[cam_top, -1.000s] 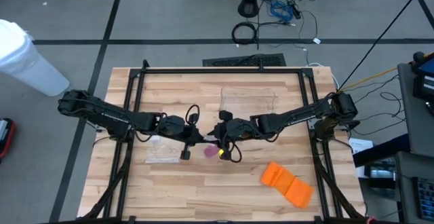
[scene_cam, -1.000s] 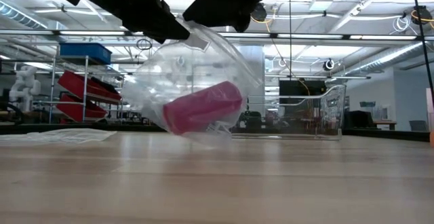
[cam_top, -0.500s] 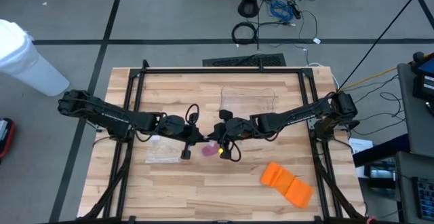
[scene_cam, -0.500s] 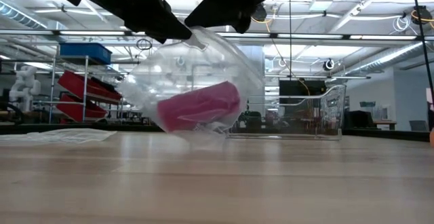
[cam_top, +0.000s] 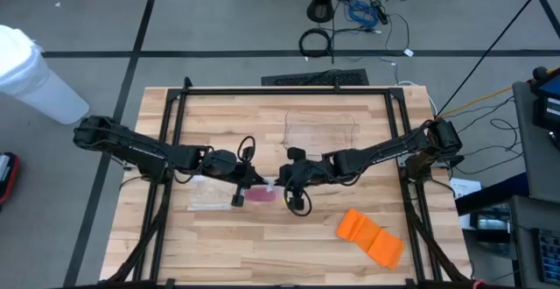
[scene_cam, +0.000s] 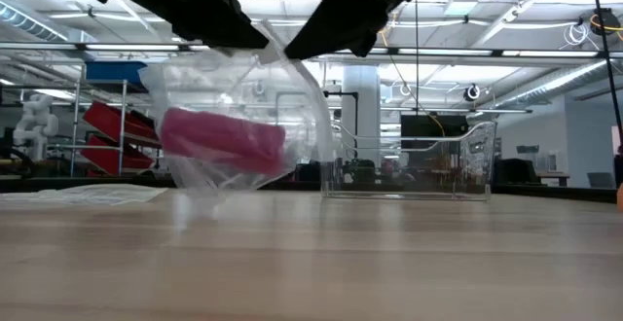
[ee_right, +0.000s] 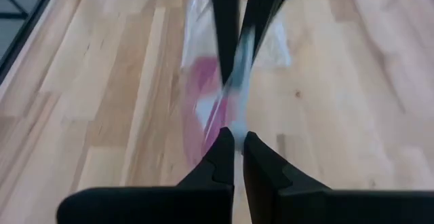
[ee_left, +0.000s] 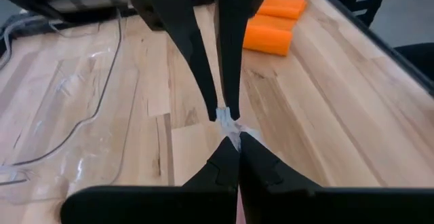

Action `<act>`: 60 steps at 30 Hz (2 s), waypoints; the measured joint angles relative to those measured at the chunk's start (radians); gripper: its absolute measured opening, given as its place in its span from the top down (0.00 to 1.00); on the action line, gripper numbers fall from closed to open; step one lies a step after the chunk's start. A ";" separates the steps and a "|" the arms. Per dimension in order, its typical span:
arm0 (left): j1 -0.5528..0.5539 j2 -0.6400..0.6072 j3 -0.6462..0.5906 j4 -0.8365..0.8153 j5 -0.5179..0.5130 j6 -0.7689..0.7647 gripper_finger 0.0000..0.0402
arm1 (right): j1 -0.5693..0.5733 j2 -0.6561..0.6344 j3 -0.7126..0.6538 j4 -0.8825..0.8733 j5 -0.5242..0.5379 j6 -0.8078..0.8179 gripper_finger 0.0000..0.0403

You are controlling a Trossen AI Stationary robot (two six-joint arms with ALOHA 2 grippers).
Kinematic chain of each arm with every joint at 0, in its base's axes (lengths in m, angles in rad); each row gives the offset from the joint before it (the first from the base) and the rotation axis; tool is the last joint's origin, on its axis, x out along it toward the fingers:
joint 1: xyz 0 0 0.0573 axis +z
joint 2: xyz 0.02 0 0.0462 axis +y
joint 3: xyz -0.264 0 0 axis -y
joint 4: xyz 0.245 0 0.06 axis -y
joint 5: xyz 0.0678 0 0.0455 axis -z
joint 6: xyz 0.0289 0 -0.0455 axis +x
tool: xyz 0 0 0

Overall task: Roll bandage
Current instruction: Close the top transparent zip bag, then put the top transparent zip bag with the rolled pink bandage into the transparent bin

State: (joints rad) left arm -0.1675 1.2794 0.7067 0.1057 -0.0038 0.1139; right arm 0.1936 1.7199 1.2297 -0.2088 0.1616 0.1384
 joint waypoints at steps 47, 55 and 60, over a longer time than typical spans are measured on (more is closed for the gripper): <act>-0.078 -0.079 0.048 -0.144 -0.135 -0.004 1.00 | 0.469 0.003 -0.023 -0.294 0.892 0.606 0.65; -0.086 -0.078 0.047 -0.152 -0.135 -0.003 1.00 | 0.501 0.008 -0.197 -0.196 1.041 0.726 0.48; -0.086 -0.078 0.047 -0.156 -0.135 -0.003 1.00 | 0.465 0.008 -0.296 0.023 0.964 0.580 0.48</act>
State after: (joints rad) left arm -0.2539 1.2011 0.7536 -0.0500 -0.1383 0.1108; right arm 0.6589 1.7279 0.9336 -0.1860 1.1257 0.7183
